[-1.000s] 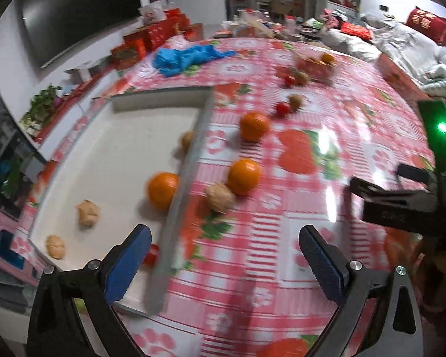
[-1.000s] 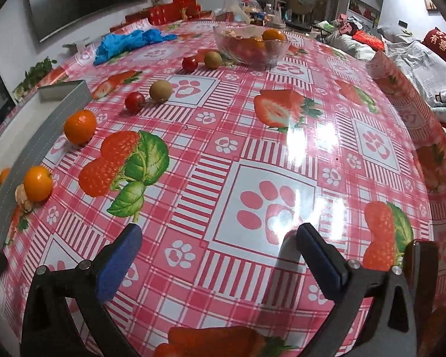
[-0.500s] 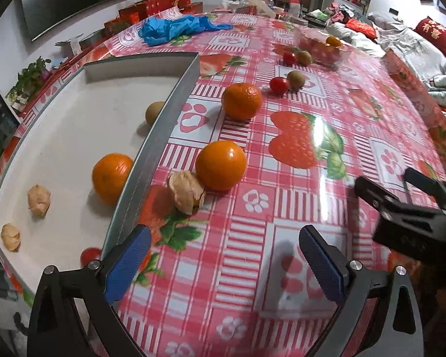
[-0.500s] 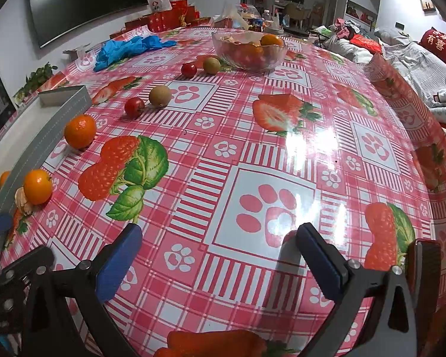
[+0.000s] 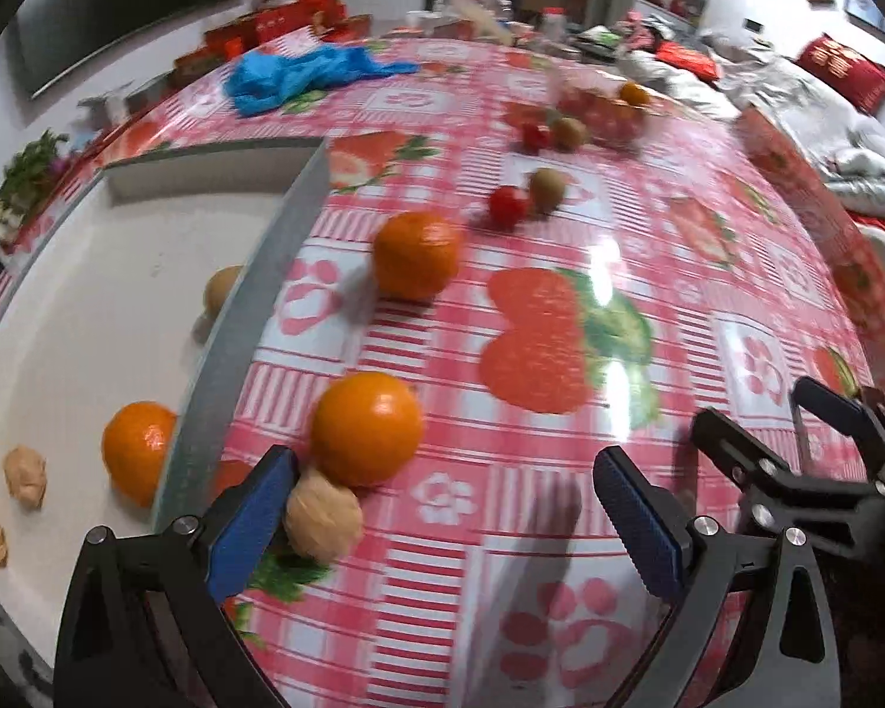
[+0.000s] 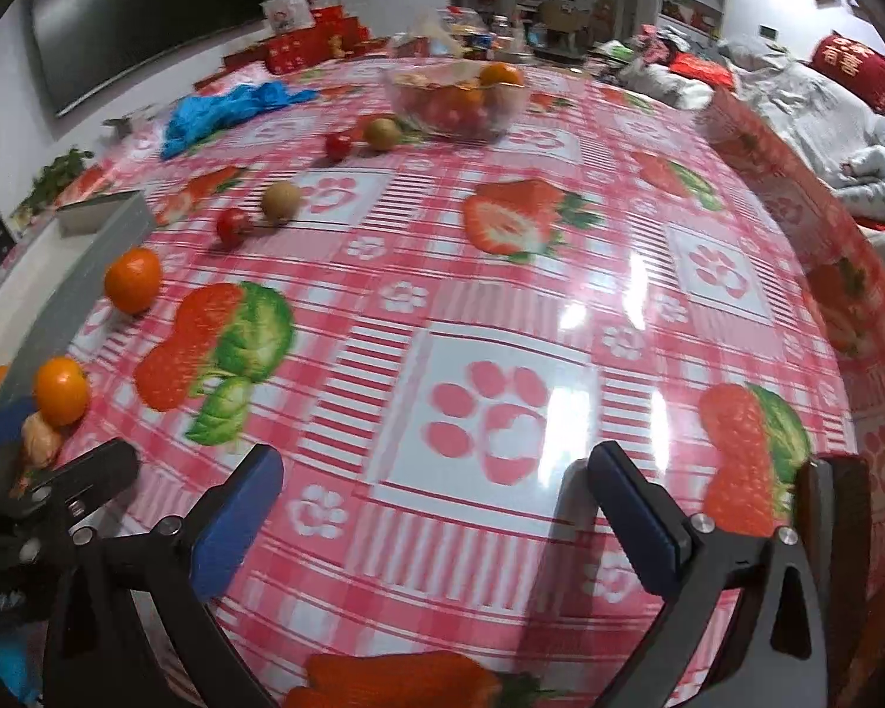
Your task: Organize fruits
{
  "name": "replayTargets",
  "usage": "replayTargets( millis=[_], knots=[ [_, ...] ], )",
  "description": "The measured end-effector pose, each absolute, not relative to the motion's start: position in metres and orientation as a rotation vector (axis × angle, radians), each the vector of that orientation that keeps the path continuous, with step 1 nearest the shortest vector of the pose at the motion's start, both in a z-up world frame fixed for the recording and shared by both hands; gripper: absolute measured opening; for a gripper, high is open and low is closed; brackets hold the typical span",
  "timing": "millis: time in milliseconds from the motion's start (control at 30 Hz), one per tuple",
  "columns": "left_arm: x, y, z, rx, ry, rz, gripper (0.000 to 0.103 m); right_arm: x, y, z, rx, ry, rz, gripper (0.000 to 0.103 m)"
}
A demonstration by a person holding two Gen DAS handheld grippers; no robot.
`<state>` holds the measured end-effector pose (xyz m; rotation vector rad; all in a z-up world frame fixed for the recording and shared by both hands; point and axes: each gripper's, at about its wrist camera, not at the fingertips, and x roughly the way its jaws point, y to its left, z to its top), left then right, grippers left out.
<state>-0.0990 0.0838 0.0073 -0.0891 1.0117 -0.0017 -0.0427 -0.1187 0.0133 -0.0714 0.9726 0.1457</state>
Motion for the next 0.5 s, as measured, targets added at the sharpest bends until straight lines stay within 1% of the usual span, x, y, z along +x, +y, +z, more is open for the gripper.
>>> replayTargets(
  millis=[200, 500],
  knots=[
    [-0.105, 0.068, 0.018, -0.092, 0.968, -0.112, 0.1, -0.042, -0.137, 0.013, -0.037, 0.971, 0.117, 0.103],
    [-0.112, 0.086, 0.023, -0.038, 0.961, -0.012, 0.1, -0.042, -0.137, 0.013, -0.046, 0.969, 0.109, 0.103]
  ],
)
